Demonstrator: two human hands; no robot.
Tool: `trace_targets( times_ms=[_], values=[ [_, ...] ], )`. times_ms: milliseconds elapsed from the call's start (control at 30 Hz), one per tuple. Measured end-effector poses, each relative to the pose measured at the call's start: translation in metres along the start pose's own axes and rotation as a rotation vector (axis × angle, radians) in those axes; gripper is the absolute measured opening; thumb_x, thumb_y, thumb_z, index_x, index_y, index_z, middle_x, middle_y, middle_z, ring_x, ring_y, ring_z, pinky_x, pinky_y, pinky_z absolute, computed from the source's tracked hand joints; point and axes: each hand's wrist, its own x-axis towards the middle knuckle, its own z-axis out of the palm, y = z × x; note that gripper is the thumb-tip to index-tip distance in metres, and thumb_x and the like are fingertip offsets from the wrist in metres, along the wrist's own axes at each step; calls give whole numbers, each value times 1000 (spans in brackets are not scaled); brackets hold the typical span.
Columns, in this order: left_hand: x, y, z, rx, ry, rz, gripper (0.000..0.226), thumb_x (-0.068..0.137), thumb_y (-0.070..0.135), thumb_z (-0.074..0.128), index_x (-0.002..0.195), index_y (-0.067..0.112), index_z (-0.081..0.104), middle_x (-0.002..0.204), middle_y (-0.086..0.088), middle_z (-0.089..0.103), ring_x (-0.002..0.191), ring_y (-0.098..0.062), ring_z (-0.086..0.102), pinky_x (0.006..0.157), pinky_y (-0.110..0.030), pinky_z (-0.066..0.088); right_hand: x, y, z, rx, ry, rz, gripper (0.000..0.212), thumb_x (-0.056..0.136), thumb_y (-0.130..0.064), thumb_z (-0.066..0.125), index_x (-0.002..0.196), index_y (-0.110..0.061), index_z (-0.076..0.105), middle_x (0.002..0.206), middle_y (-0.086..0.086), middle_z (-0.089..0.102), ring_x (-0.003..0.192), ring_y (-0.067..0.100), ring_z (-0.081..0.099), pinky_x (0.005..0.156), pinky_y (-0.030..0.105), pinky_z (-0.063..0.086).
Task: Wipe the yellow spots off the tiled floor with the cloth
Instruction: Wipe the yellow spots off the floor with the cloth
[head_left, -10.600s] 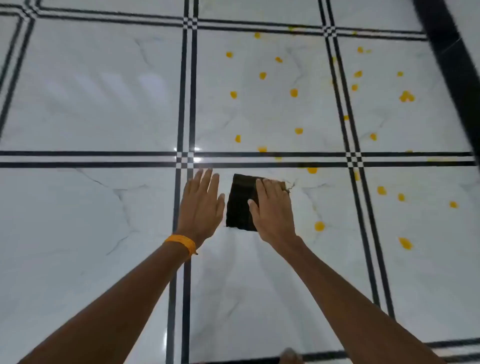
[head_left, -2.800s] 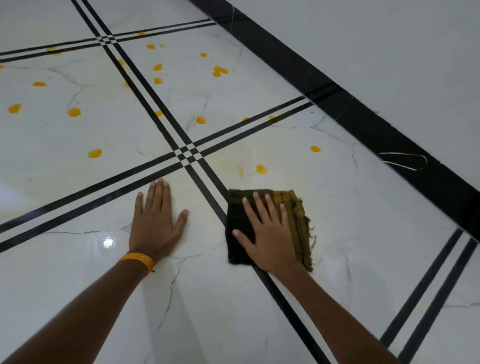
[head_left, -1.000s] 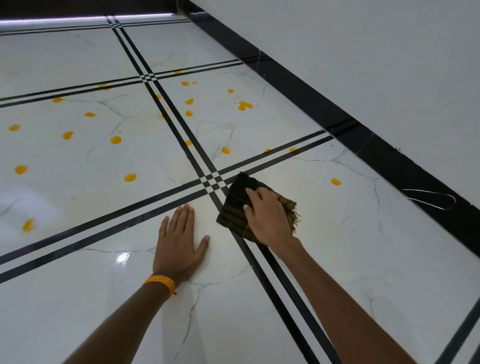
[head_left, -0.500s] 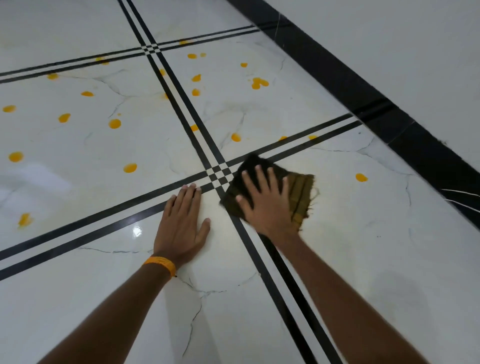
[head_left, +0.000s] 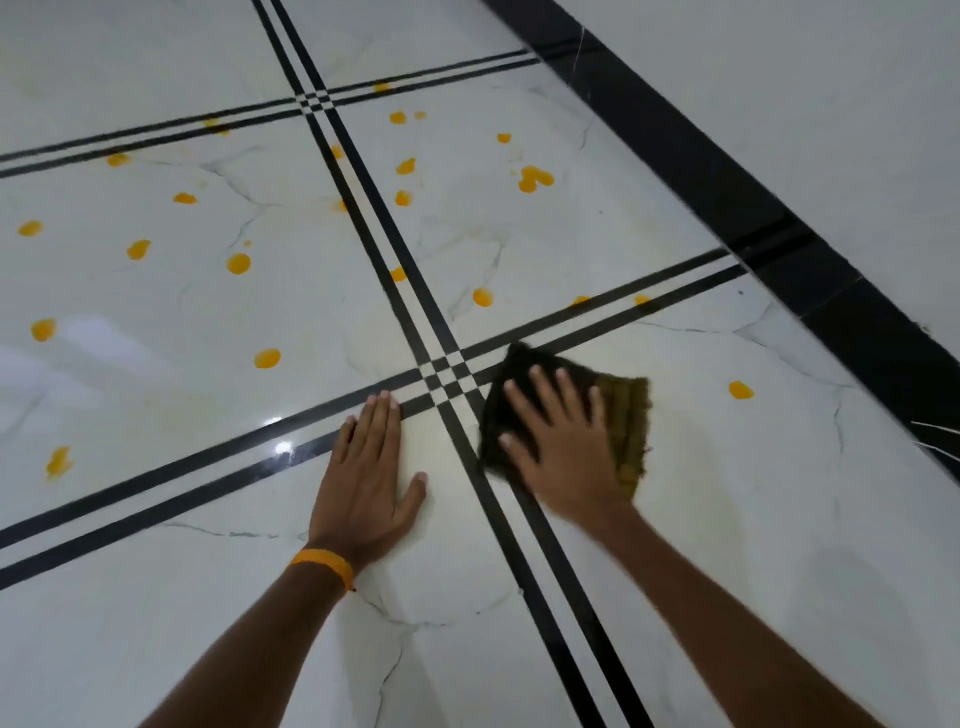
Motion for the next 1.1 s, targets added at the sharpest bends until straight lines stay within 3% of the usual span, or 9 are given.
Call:
trace_targets(
  times_ms=[100, 200, 300, 500, 667, 733, 867, 933, 1100],
  values=[
    [2, -2, 0, -4, 14, -7, 83, 97, 55, 27, 160, 7, 3, 169, -9, -1, 157, -19, -5, 128, -41, 2, 60, -4, -7, -22, -3, 211, 72, 96, -62, 21, 162, -35, 17, 171, 7, 18, 157, 35, 14, 121, 67, 11],
    [2, -3, 0, -12, 35, -3, 81, 98, 56, 25, 160, 8, 5, 169, -8, 0, 156, -18, -4, 127, -38, 0, 42, -70, -1, -7, -47, 4, 70, 99, -65, 19, 163, -36, 12, 172, 5, 11, 158, 32, 8, 123, 64, 8],
    [-2, -5, 2, 18, 13, -4, 81, 99, 59, 21, 160, 9, 3, 169, -8, -2, 157, -19, -5, 128, -40, 2, -20, -45, 3, 22, -52, -107, 68, 101, -68, 19, 163, -40, 11, 172, 1, 10, 159, 28, 6, 124, 61, 6],
    [1, 2, 3, 25, 55, -42, 83, 93, 51, 29, 158, 2, 15, 167, -15, 12, 156, -27, 10, 127, -44, 11, 13, 62, -5, -7, -4, 293, 73, 97, -70, 6, 163, -39, 5, 173, 3, 8, 158, 31, 4, 123, 65, 6],
    [48, 71, 17, -31, 46, 48, 88, 87, 50, 30, 159, 3, 13, 168, -14, 5, 156, -27, 3, 127, -42, 2, -53, 54, -3, 2, -49, 5, 68, 100, -70, 14, 163, -41, 10, 173, -1, 7, 159, 27, 5, 124, 61, 8],
    [68, 92, 25, -48, 61, 27, 89, 91, 58, 26, 160, 5, 9, 168, -11, 1, 156, -24, 2, 127, -43, 2, -68, 106, -7, 8, -7, 87, 70, 98, -73, 12, 162, -43, 13, 172, -4, 9, 159, 25, 7, 125, 59, 8],
    [86, 95, 35, -4, 87, -50, 88, 95, 64, 24, 160, 8, 6, 168, -7, 0, 157, -20, 0, 128, -45, 6, 4, 203, -17, 18, 18, 500, 78, 95, -76, 2, 163, -38, 8, 172, 5, 10, 158, 32, 7, 122, 67, 9],
    [83, 92, 34, 20, 79, -39, 88, 95, 64, 23, 160, 8, 4, 169, -7, 0, 157, -19, -3, 127, -45, 6, 43, 188, -22, 60, -9, 552, 78, 95, -74, 1, 163, -37, 4, 173, 5, 5, 158, 34, 2, 122, 68, 7],
    [87, 97, 32, 21, 41, -38, 89, 95, 65, 22, 160, 8, 3, 169, -10, 1, 157, -21, -2, 127, -48, 8, -13, 134, -14, 5, -63, 87, 71, 100, -72, 14, 163, -40, 4, 173, 0, 3, 159, 27, 2, 125, 60, 3]
  ],
)
